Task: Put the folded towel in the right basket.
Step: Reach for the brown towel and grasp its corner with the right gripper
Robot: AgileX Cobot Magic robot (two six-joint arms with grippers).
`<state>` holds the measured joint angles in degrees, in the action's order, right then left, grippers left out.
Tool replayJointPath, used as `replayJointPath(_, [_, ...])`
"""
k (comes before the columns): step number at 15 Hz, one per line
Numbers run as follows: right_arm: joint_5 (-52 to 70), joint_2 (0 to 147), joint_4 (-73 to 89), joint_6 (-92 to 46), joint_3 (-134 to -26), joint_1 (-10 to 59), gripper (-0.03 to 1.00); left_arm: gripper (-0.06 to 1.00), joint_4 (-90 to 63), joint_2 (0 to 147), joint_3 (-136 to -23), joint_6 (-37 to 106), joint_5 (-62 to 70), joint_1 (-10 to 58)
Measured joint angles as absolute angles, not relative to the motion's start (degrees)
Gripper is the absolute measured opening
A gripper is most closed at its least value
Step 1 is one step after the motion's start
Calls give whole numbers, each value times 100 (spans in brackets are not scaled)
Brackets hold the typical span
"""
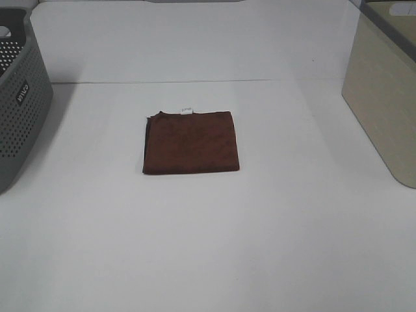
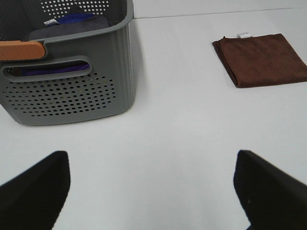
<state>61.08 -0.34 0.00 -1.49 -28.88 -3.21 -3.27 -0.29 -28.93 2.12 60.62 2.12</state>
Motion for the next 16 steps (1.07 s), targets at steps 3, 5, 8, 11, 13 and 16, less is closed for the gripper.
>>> replayJointPath(3, [6108, -34, 0, -149, -2888, -321, 78, 88, -327, -29, -2893, 212, 6062, 212])
replayJointPath(5, [6108, -34, 0, -149, -2888, -321, 78, 88, -327, -29, -2893, 212, 6062, 212])
replayJointPath(8, [6108, -34, 0, -149, -2888, -321, 78, 88, -327, -29, -2893, 212, 6062, 212])
replayJointPath(11, [6108, -34, 0, -149, -2888, -321, 78, 88, -327, -29, -2893, 212, 6062, 212])
replayJointPath(13, [6108, -34, 0, -149, -2888, -321, 78, 88, -327, -29, -2893, 212, 6062, 212])
replayJointPath(16, [6108, -34, 0, -149, -2888, -321, 78, 88, -327, -29, -2893, 212, 6062, 212])
